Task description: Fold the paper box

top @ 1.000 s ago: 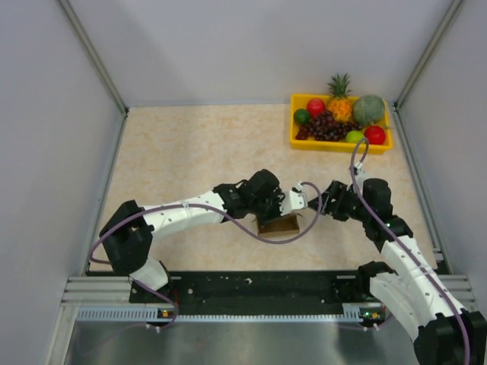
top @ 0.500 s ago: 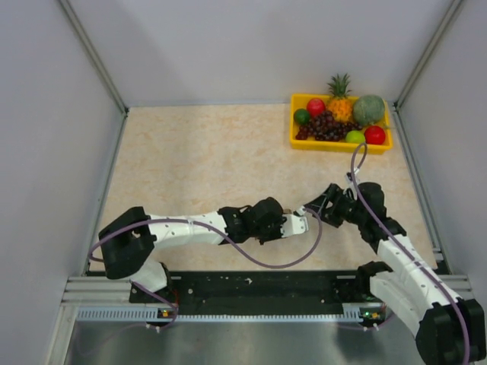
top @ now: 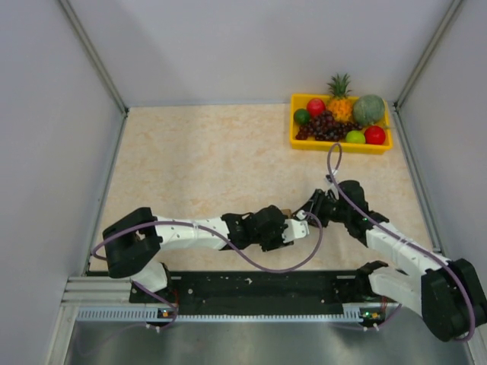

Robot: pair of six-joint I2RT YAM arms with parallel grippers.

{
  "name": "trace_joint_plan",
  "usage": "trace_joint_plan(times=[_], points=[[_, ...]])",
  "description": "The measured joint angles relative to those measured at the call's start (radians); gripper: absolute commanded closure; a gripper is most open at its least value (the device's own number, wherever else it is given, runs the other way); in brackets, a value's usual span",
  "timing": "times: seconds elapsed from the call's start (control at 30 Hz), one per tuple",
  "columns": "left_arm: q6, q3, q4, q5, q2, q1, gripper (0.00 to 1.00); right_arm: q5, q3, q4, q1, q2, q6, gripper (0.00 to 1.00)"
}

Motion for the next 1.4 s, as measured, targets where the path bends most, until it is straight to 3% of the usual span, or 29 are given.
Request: trace_joint_plan(times=[0.27, 0.5, 0.63, 0.8, 0.9, 1.07, 1.4], points=[[-0.064, -0.029, 0.045, 0.059, -0.010, 0.029, 0.50, -0.028, 0.006, 0.207, 0.166, 0.226, 0.089, 0.77], [-0.177, -0.014, -0.012, 0.090, -0.072, 0.071, 0.50, -0.027, 0.022, 0.275, 0.187, 0.305, 0.100, 0.77], [-0.342, -0.001, -0.069, 0.146, -0.208, 0.194, 0.54, -0.018, 0.053, 0.270, 0.187, 0.310, 0.087, 0.76], [-0.586, -0.060, -0.081, 0.253, -0.405, 0.475, 0.59, -0.007, 0.096, 0.242, 0.187, 0.310, 0.054, 0.76], [-0.706, -0.162, -0.071, 0.342, -0.459, 0.577, 0.72, -0.006, 0.105, 0.233, 0.187, 0.310, 0.045, 0.76], [-0.897, -0.340, -0.010, 0.479, -0.403, 0.652, 0.89, -0.006, 0.105, 0.222, 0.187, 0.310, 0.039, 0.76], [-1.119, -0.356, 0.233, 0.610, -0.177, 0.655, 1.00, -0.006, 0.101, 0.220, 0.187, 0.309, 0.042, 0.76]])
